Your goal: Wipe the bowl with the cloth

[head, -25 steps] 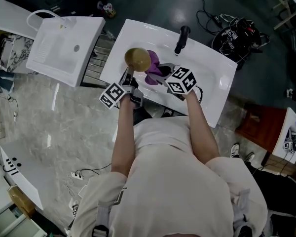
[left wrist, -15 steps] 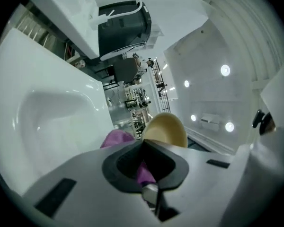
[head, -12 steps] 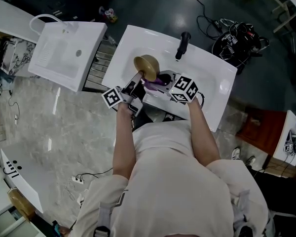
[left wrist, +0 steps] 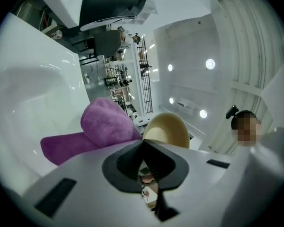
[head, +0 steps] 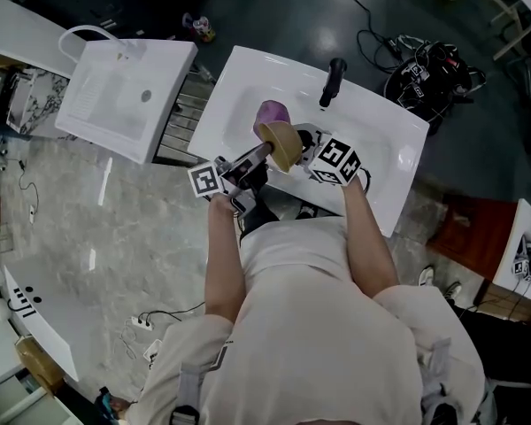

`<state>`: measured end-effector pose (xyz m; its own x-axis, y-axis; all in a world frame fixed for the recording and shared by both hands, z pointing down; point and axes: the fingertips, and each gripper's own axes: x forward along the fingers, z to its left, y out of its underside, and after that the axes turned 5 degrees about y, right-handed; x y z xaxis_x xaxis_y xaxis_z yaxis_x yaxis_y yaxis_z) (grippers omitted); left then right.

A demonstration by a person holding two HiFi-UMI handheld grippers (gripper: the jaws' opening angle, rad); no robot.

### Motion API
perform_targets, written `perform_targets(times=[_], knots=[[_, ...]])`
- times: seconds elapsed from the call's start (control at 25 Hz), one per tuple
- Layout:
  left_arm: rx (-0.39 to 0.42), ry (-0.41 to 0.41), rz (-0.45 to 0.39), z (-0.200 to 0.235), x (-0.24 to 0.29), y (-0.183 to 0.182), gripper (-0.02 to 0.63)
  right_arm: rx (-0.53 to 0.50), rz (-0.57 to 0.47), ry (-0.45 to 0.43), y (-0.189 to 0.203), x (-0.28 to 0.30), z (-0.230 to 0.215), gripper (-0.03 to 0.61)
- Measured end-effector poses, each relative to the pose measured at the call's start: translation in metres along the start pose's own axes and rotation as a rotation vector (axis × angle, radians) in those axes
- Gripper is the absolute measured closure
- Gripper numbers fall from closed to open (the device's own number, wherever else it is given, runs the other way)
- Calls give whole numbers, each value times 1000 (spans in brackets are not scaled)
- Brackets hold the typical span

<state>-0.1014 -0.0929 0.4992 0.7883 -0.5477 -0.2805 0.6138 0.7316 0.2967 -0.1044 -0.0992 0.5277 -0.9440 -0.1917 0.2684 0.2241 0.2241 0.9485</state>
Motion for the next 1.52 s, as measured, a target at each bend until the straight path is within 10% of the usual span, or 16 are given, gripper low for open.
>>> perform_targets(times=[0.64,1.0,1.52], knots=[[-36,-87,3,17,-28,0,603,-148,11,118,-22,-21,-20,488],[-119,-113,-112,28,-42,-12,604,-579,342,78,6,-18,2,488],[-156,-125,-50,39,-44,9,603,-768,329,270,-4,-13,-17,488]])
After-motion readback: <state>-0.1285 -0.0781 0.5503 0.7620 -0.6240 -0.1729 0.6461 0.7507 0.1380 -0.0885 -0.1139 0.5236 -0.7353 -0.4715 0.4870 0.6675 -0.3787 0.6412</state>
